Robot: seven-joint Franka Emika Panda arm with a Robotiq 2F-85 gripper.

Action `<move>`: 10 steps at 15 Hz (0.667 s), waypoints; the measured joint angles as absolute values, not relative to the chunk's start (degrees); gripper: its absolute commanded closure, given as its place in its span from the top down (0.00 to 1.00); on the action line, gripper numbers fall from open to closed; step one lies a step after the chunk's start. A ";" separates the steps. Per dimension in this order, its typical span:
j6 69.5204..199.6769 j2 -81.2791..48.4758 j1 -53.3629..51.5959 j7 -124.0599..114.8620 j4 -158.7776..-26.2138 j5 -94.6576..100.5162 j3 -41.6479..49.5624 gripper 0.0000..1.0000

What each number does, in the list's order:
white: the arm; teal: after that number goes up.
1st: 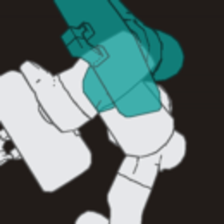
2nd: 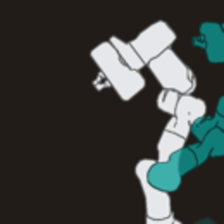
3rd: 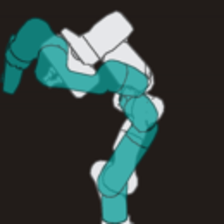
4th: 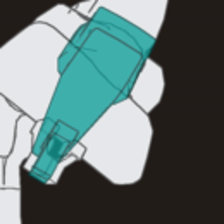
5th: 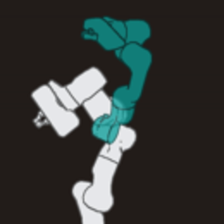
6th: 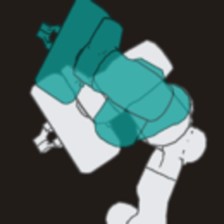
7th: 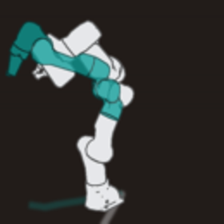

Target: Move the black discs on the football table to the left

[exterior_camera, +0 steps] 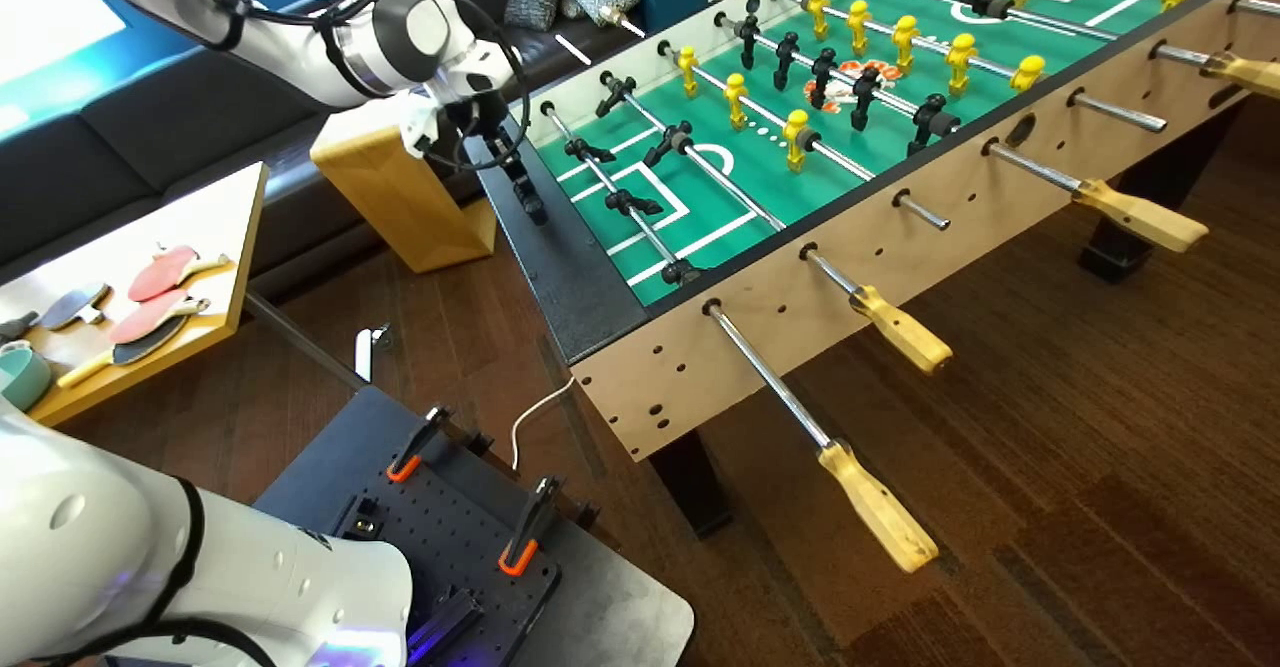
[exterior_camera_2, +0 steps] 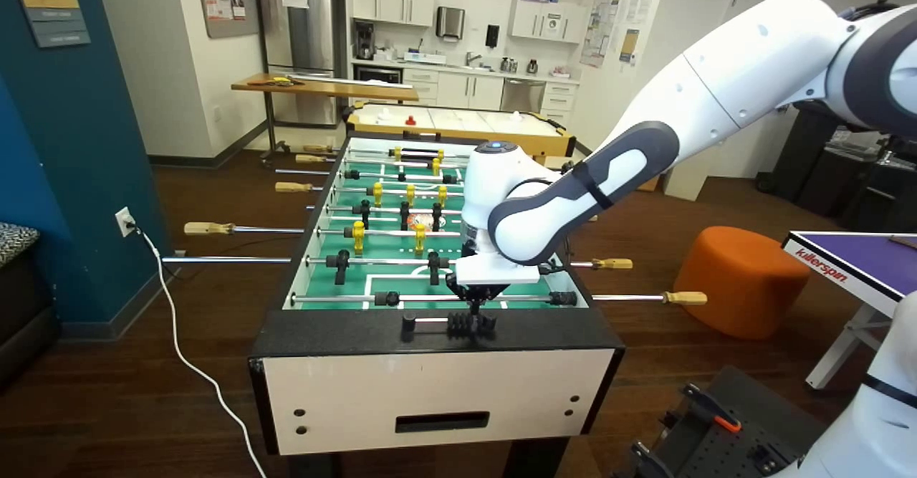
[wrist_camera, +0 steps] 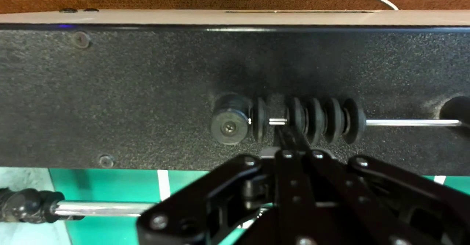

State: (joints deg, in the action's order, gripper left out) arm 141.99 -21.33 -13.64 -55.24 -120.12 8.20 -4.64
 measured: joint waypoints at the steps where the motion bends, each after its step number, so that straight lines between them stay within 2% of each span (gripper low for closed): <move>1: 141.96 -21.59 -13.80 -55.20 -119.71 8.20 -4.64 0.00; 10: 139.21 -25.09 -15.77 -53.20 -113.84 8.20 -4.64 0.00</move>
